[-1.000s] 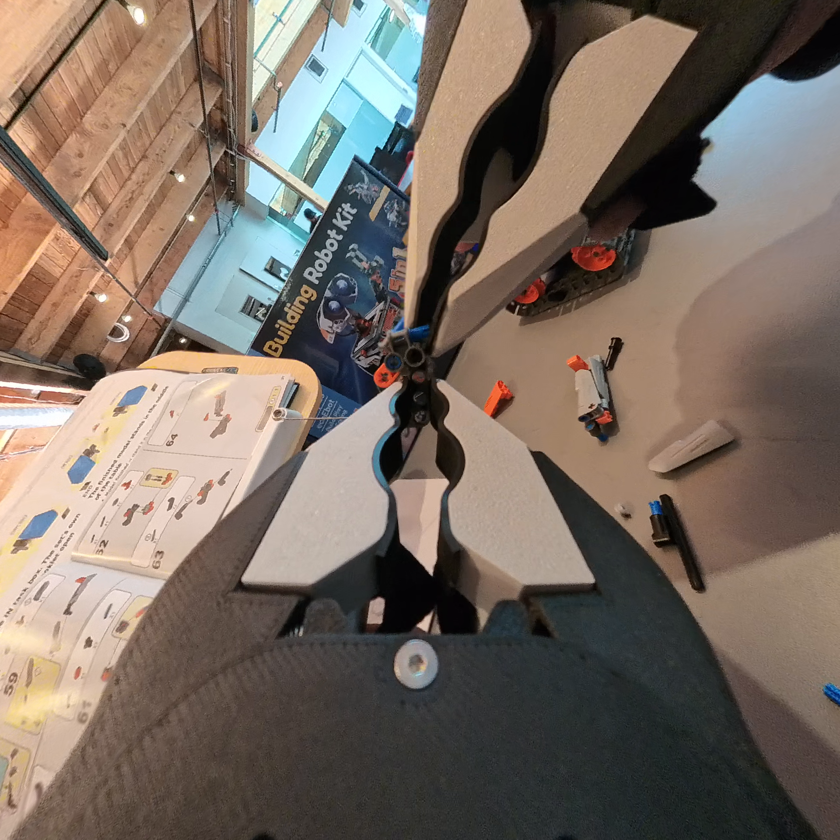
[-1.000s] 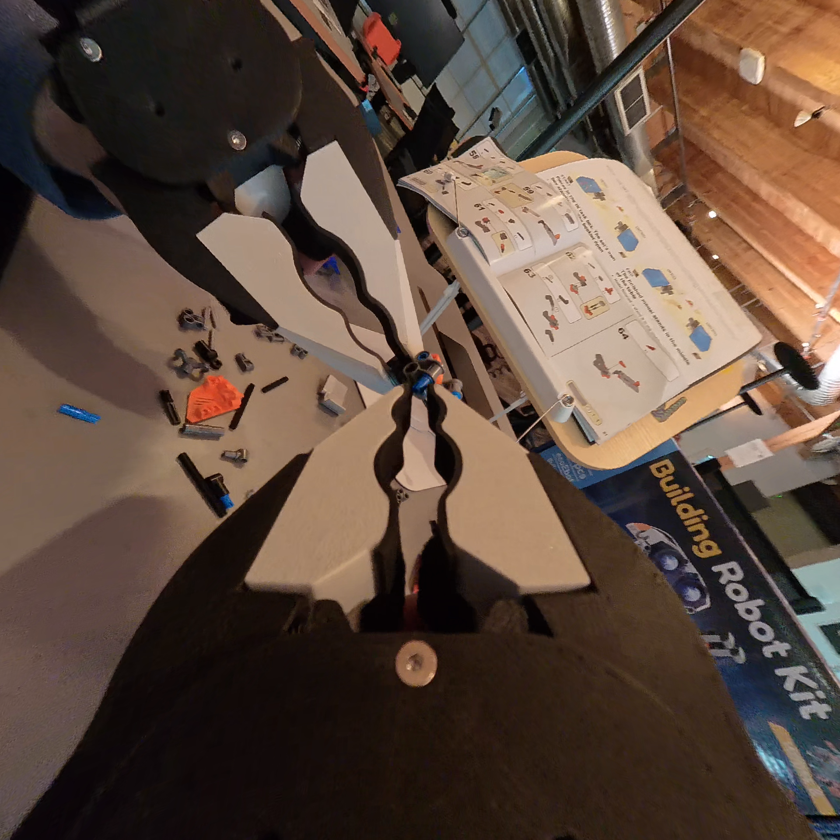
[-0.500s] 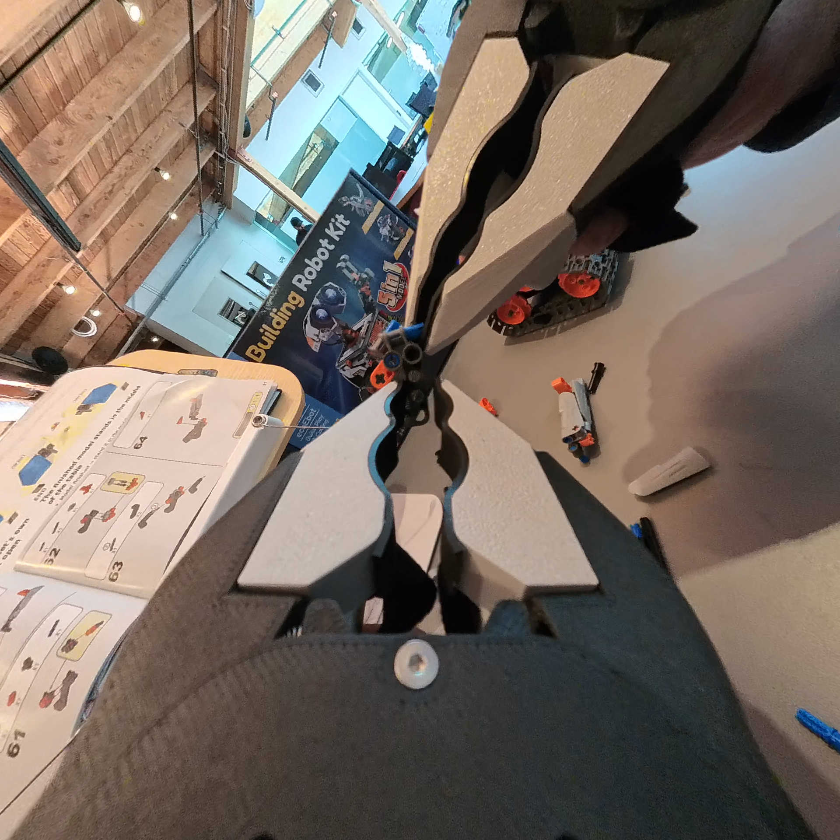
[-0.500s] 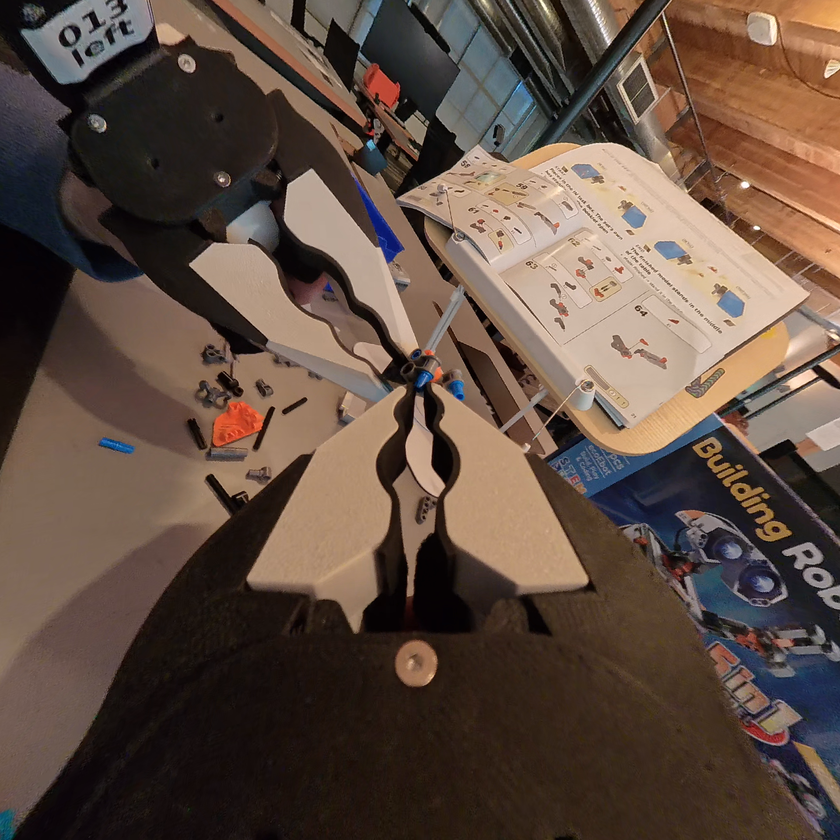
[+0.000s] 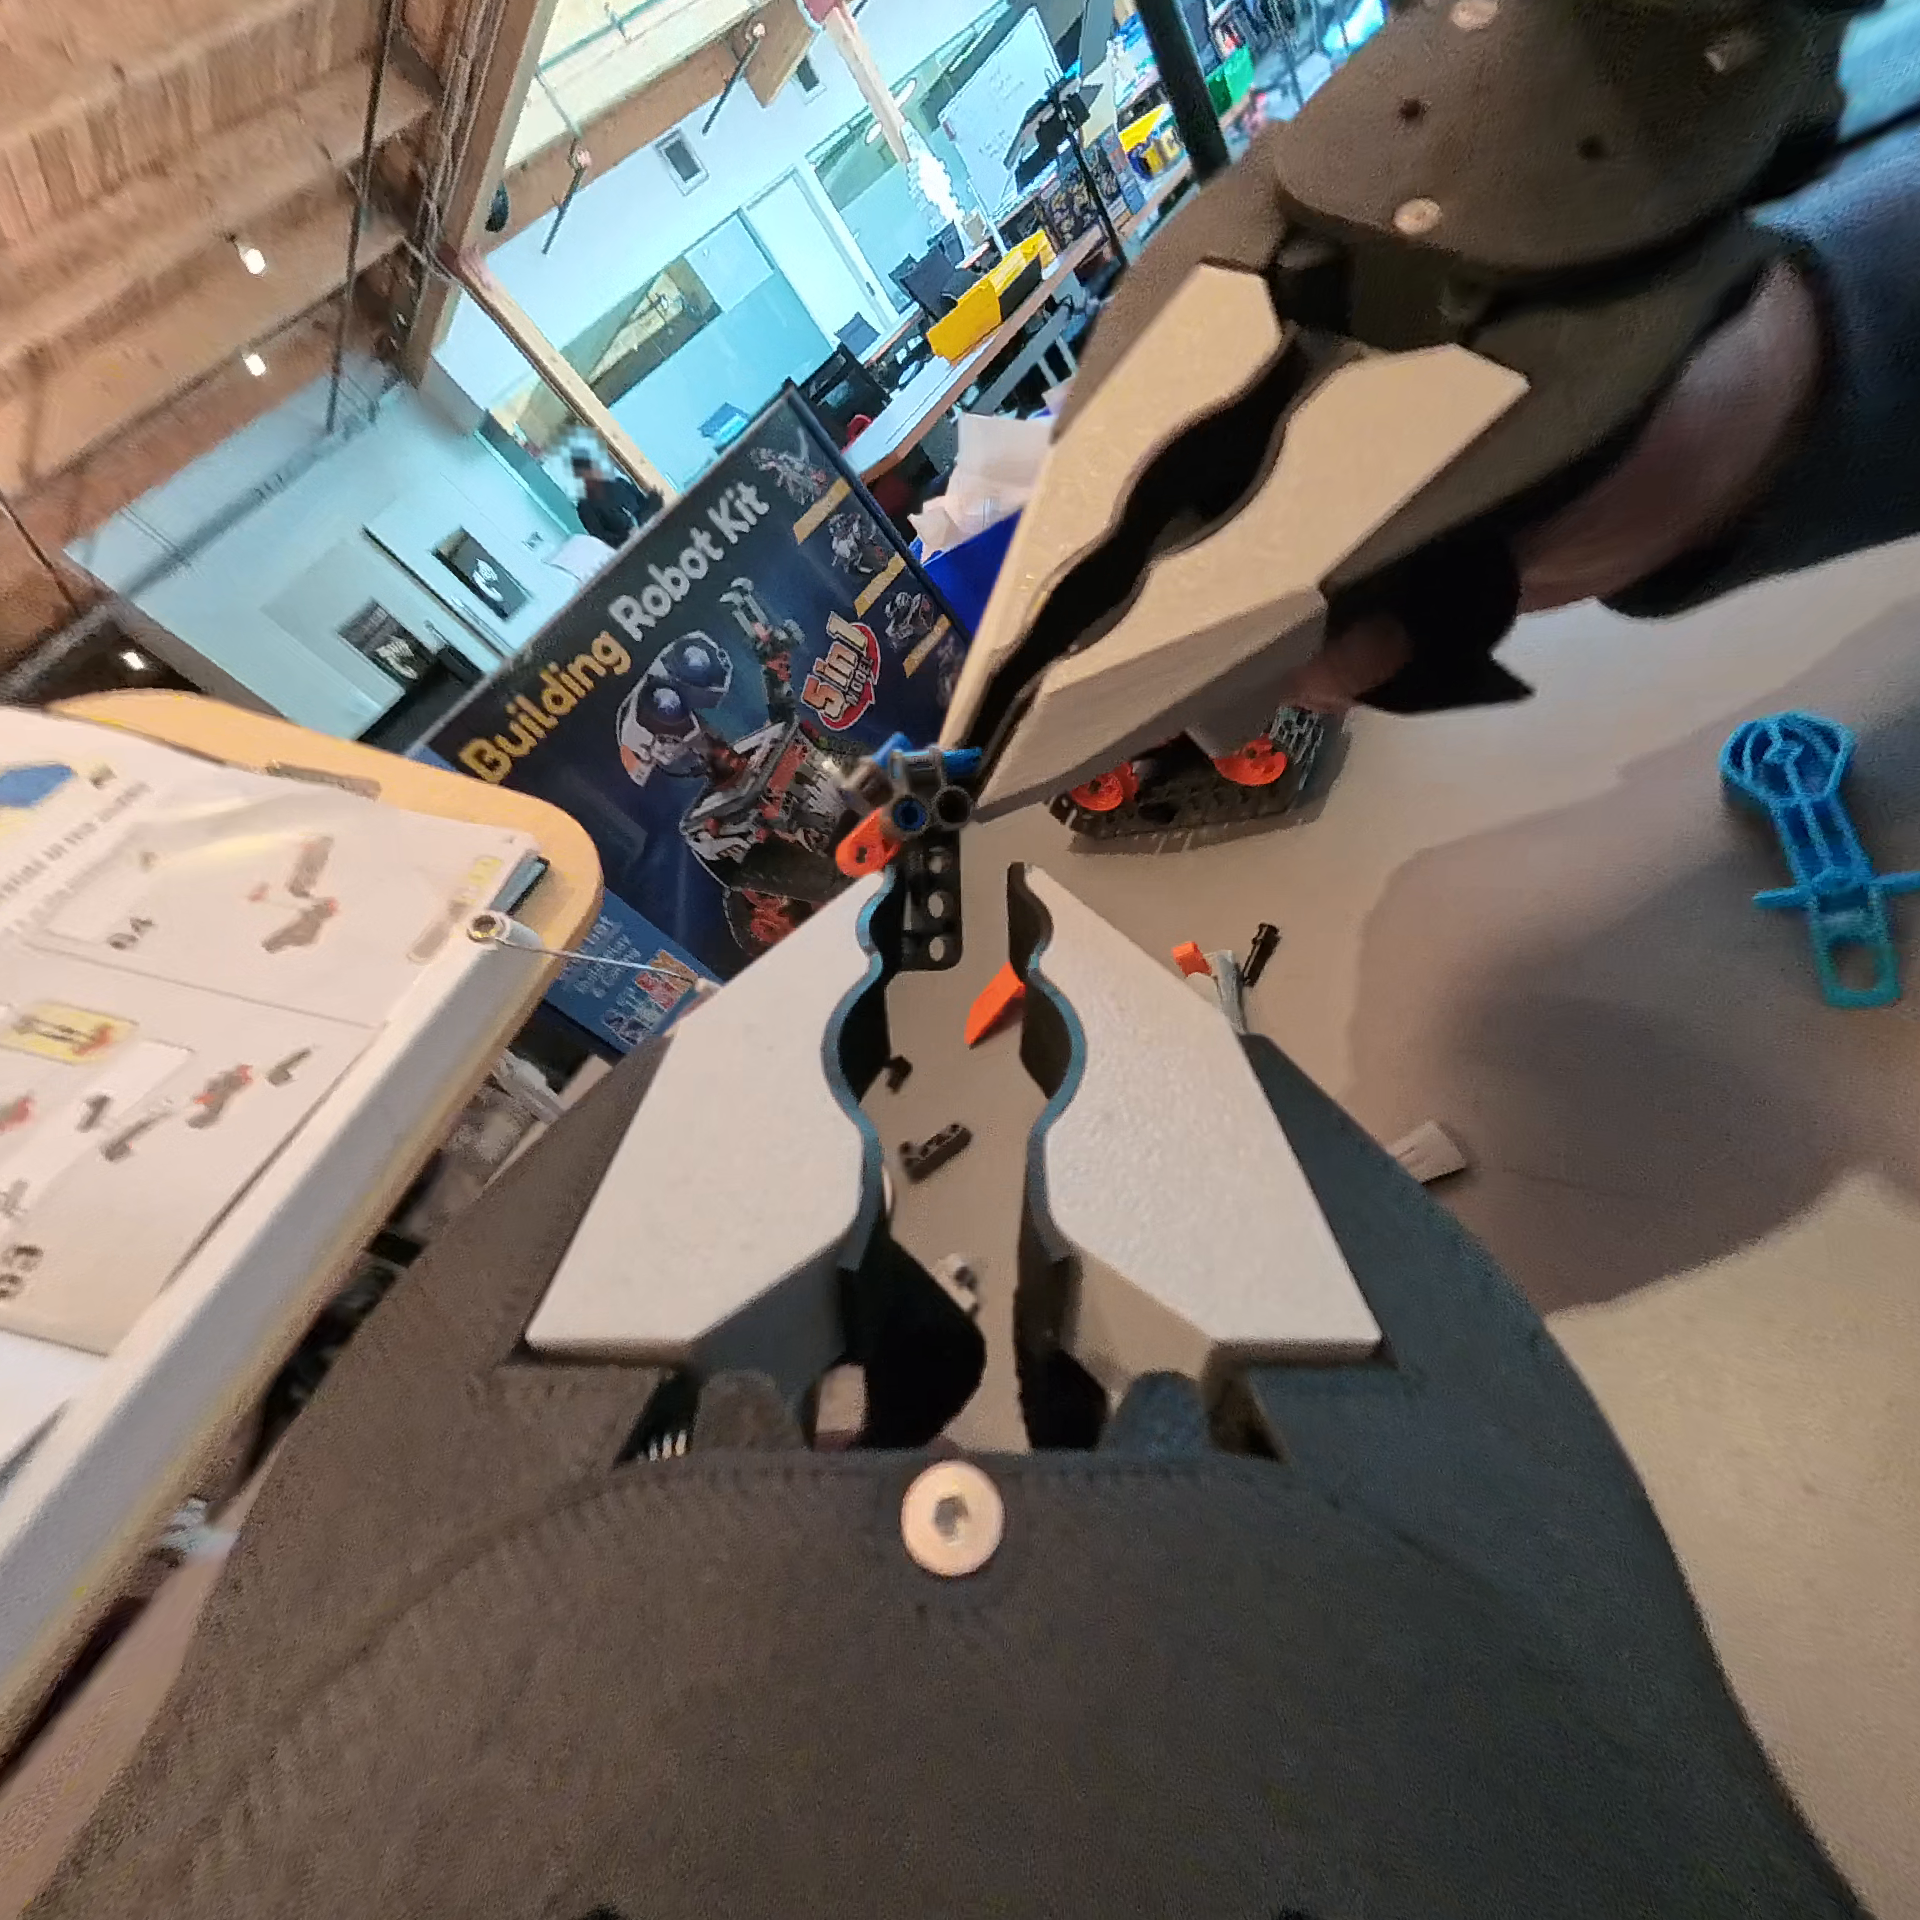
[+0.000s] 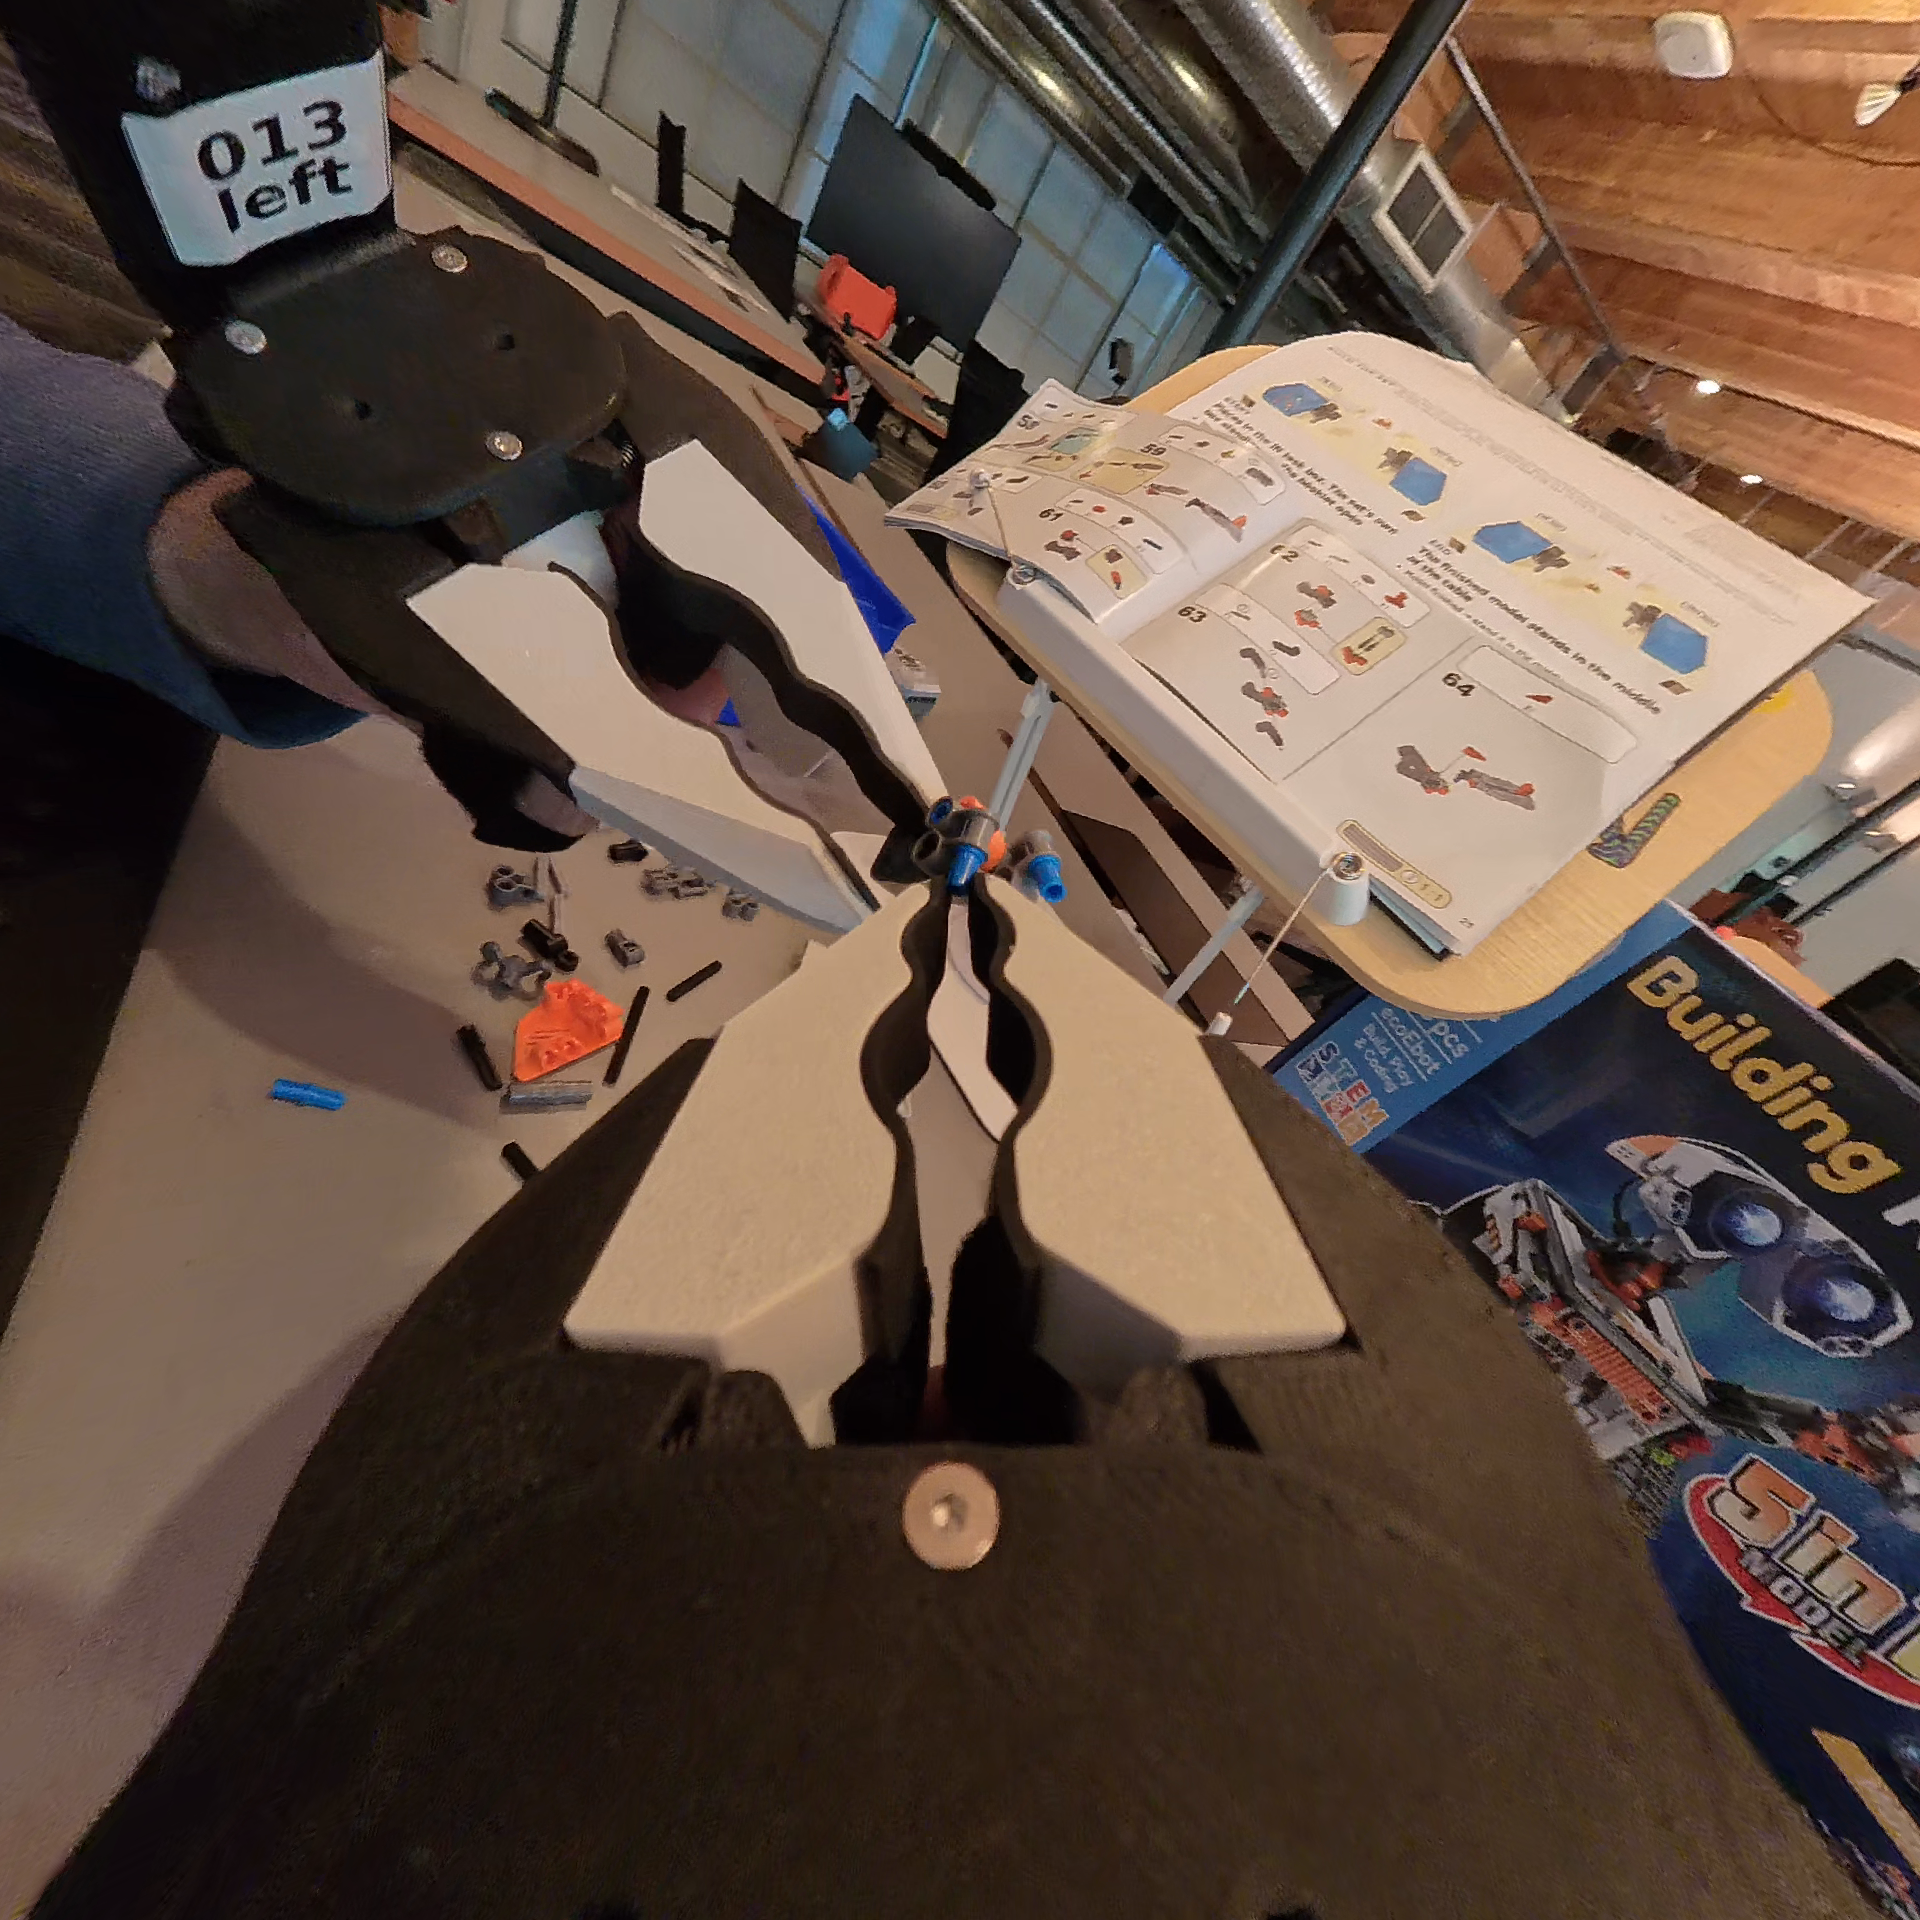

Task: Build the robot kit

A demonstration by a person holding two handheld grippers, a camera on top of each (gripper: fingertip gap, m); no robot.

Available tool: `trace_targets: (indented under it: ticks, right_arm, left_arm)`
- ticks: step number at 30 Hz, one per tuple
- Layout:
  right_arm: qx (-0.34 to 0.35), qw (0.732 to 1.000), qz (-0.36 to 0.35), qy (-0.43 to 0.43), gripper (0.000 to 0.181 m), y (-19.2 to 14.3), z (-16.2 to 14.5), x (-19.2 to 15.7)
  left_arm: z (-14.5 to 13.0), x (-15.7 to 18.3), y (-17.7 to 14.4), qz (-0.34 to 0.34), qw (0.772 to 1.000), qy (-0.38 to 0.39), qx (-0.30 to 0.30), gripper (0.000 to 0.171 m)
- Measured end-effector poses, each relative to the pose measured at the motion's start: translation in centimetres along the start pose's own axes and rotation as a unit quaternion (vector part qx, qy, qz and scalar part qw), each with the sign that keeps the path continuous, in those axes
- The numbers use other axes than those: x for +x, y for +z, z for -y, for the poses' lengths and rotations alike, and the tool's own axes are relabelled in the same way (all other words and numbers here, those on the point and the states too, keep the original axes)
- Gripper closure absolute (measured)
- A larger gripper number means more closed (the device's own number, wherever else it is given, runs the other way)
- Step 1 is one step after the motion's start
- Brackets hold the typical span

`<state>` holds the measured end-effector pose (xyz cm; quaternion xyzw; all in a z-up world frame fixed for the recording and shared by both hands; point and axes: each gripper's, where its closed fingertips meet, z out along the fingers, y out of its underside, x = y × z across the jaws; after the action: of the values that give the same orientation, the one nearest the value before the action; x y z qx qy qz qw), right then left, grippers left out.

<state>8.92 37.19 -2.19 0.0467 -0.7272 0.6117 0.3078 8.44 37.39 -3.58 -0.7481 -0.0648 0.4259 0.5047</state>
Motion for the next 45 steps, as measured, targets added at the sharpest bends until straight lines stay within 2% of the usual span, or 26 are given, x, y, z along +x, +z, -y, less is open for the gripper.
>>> trace_targets:
  ticks: [4, 9, 14, 18, 23, 31, 37, 42, 45]
  right_arm:
    - [0.003, 0.999, -0.042, -0.009, 0.18, 0.5, -0.1, 0.1]
    - [0.016, 0.999, -0.044, 0.007, 0.18, 0.3, -0.1, 0.7]
    - [0.036, 0.999, -0.024, 0.025, 0.18, 0.1, -0.1, 0.6]
    - [0.056, 0.997, -0.007, 0.048, 0.18, 0.0, 0.1, 0.5]
    - [0.07, 0.996, 0.012, 0.057, 0.18, 0.0, 0.3, 0.0]
    - [0.089, 0.993, 0.022, 0.072, 0.179, -0.3, 0.7, -0.1]
    - [0.092, 0.993, 0.016, 0.067, 0.172, -0.7, 0.9, 0.4]
    - [0.058, 0.997, 0.0, 0.041, 0.168, -0.7, 0.3, 0.8]
    - [0.042, 0.996, 0.012, 0.075, 0.167, -0.5, 0.0, 0.6]
  left_arm:
    - [-0.3, -1.1, 0.0, 0.005, 0.998, -0.06, 0.003, 0.153]
    - [-0.5, -1.9, -0.2, -0.004, 0.994, -0.105, 0.016, 0.147]
    - [0.0, -1.5, -0.3, -0.06, 0.983, -0.165, 0.043, 0.143]
    - [0.5, -1.1, -0.5, -0.113, 0.963, -0.236, 0.069, 0.144]
    - [0.9, -0.7, -0.6, -0.149, 0.945, -0.28, 0.086, 0.151]
    - [1.0, -0.2, -0.9, -0.185, 0.931, -0.299, 0.095, 0.161]
    - [0.8, -0.4, -0.8, -0.134, 0.965, -0.21, 0.083, 0.166]
    - [0.3, -0.2, -0.5, -0.134, 0.966, -0.209, 0.069, 0.166]
    - [0.5, -0.6, -0.6, -0.12, 0.968, -0.205, 0.076, 0.166]
